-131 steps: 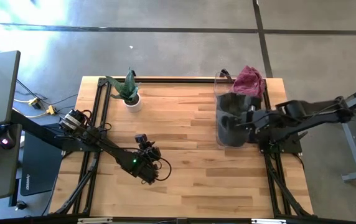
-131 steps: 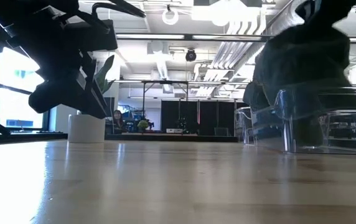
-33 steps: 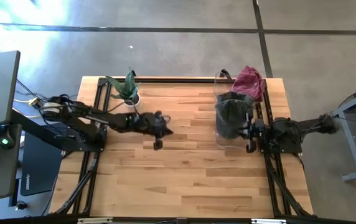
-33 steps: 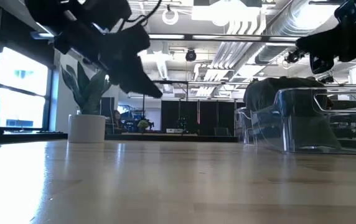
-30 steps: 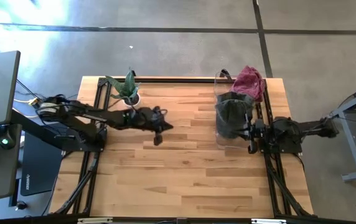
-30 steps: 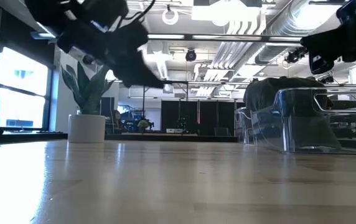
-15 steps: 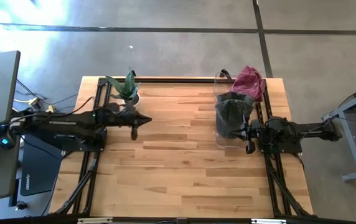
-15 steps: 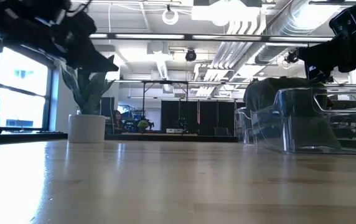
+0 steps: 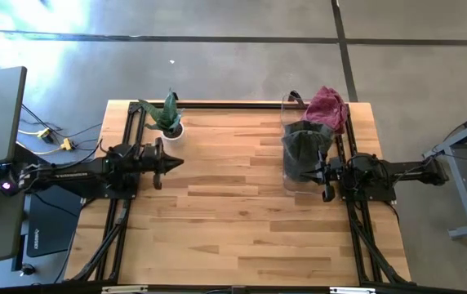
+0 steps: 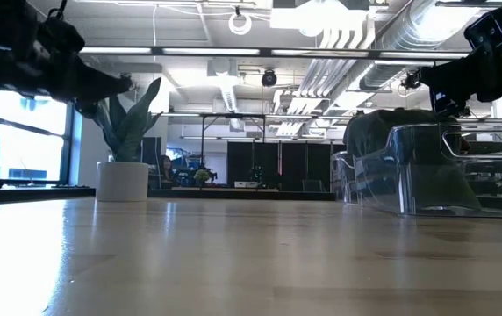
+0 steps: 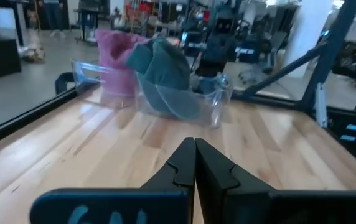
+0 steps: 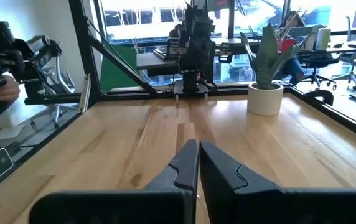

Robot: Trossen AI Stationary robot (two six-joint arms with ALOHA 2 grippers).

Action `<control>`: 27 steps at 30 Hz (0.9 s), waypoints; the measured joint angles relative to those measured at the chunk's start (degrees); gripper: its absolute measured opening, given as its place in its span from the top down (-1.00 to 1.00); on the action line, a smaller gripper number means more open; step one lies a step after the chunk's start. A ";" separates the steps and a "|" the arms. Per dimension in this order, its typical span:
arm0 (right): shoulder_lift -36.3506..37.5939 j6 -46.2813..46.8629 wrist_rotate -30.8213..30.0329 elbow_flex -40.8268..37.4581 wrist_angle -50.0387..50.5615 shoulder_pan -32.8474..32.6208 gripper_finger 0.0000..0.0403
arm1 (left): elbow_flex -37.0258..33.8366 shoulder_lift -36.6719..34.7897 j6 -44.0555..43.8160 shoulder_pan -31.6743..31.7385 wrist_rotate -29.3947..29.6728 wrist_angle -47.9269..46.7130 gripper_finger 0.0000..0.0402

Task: Pick & Place hat
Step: Return to Home Position

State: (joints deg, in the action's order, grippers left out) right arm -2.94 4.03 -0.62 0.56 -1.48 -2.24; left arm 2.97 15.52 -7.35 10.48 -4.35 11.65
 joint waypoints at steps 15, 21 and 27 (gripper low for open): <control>-0.02 0.00 -0.02 0.00 -0.02 0.00 0.94 | -2.15 -14.38 1.72 -6.16 3.16 -10.94 1.00; -0.02 0.00 -0.02 -0.02 -0.02 -0.02 0.94 | -2.19 -13.59 5.89 -13.17 15.53 -8.82 1.00; -0.02 0.00 -0.02 -0.02 -0.02 -0.02 0.94 | -2.24 -12.74 9.42 -15.41 18.73 -8.66 1.00</control>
State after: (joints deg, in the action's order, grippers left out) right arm -2.96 4.03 -0.64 0.54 -1.50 -2.26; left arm 0.73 2.78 2.07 -4.93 14.38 2.98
